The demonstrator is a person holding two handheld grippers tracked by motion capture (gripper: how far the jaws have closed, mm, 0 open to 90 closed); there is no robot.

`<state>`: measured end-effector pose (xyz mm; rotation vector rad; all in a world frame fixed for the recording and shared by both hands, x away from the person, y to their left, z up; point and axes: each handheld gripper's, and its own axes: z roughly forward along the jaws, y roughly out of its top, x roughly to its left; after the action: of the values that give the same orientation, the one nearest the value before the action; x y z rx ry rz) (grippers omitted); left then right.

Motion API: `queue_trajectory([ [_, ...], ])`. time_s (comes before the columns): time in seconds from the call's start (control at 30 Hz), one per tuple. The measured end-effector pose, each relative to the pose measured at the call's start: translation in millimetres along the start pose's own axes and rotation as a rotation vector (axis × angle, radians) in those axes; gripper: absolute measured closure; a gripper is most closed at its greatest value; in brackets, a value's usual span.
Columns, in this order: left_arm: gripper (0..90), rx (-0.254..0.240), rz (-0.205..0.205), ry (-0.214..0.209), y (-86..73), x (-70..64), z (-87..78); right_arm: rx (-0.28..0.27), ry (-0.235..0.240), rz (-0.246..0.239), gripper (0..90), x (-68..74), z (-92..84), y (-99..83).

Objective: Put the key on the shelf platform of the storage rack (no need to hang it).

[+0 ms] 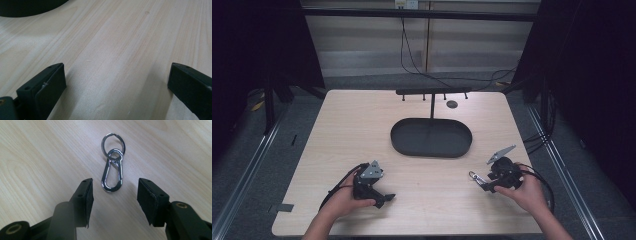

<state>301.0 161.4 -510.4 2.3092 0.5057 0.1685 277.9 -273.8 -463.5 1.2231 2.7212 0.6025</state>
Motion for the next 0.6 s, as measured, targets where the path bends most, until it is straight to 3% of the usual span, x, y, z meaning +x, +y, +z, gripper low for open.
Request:
queue_trajectory([
  [0.6, 1.3, 0.0, 0.0, 0.0, 0.0, 0.0, 0.0, 0.066, -0.008, -0.015, 51.3, 1.9, 10.9, 15.8],
])
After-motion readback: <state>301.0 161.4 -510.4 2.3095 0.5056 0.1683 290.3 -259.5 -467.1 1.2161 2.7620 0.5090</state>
